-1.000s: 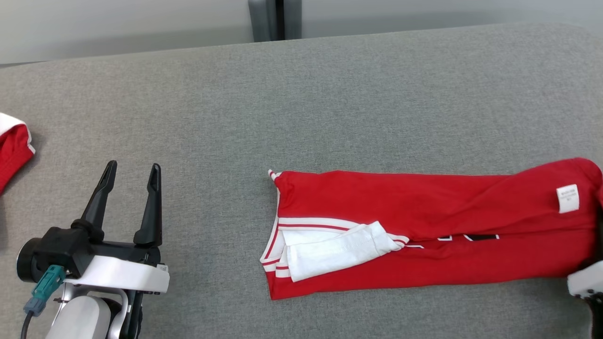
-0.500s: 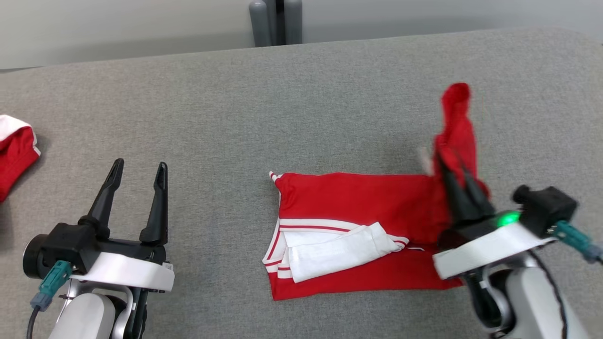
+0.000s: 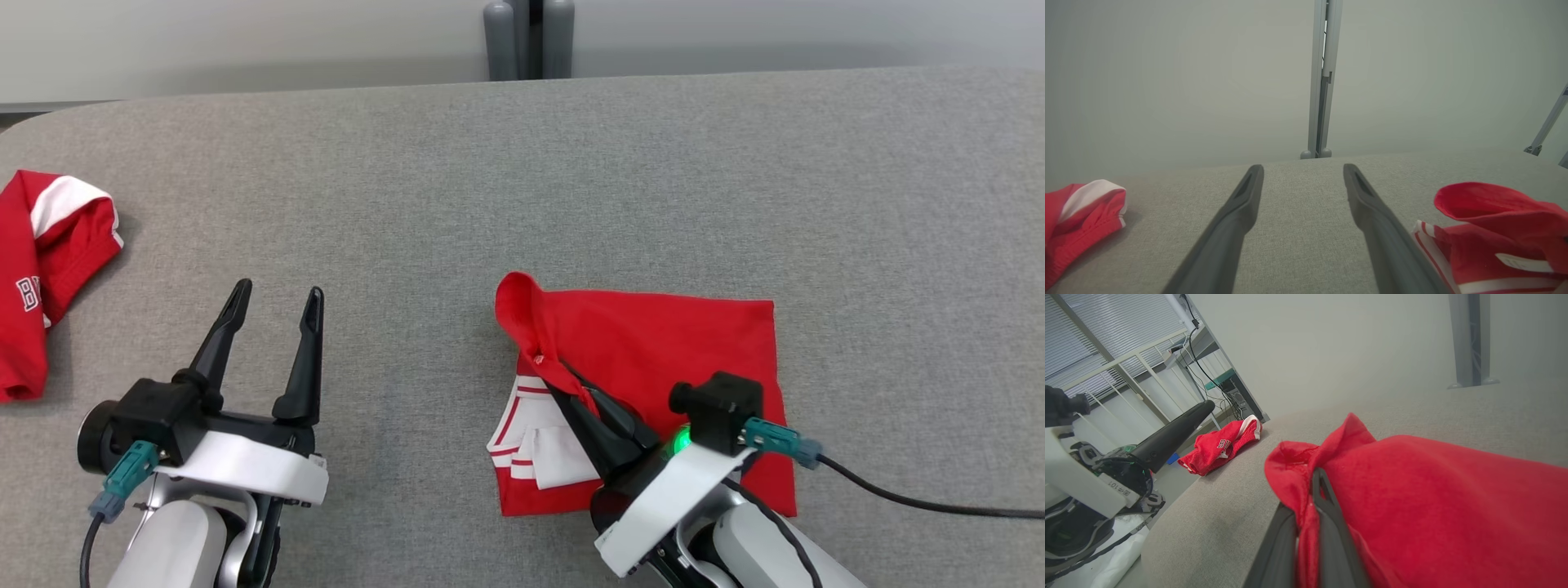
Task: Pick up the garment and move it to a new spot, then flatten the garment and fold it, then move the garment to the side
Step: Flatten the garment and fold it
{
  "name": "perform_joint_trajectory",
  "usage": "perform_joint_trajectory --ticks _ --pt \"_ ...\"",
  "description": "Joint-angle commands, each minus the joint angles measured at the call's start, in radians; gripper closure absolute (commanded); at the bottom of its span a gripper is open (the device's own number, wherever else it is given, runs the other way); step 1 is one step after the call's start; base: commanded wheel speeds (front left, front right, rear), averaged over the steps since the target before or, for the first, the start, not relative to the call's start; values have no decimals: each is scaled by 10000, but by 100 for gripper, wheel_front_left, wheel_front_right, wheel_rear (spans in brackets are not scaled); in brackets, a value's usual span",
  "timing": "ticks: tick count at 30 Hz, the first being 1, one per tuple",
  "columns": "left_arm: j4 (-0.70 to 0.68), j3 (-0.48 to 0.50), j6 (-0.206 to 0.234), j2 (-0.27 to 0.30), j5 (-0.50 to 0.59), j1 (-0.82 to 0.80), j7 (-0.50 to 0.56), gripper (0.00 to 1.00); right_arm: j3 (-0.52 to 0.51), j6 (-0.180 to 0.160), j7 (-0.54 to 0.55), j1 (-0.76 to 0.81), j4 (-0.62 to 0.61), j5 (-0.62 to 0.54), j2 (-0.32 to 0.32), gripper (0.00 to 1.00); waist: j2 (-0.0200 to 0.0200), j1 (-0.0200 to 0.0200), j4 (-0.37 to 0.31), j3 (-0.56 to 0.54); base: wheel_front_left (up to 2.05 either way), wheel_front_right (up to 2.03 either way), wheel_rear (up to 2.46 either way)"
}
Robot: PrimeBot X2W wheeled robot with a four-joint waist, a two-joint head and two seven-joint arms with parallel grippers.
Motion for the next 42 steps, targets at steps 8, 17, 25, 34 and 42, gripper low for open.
perform_joint_trajectory --ticks 8,17,25,34,42 --pt "419 -50 -158 -110 -112 -424 -82 0 1335 3 -561 -1039 1829 992 -56 0 -1 0 195 118 0 0 0" --pt "524 229 -170 -36 -144 -407 -129 0 2585 2 -913 -1604 795 1753 -90 0 -1 0 -80 190 0 0 0" --pt "431 519 -58 -52 -38 -427 -151 0 -507 2 -1173 -830 -403 551 -398 0 -1 0 -255 106 0 0 0" --pt "251 799 -76 -132 113 -225 -152 0 -4346 2 -1018 446 -925 -1199 -972 0 -1 0 -367 -11 0 0 0" --pt "49 954 -120 -140 248 -1 -153 0 -6506 2 -393 1637 -1116 -2493 -1323 0 -1 0 -356 -154 0 0 0"
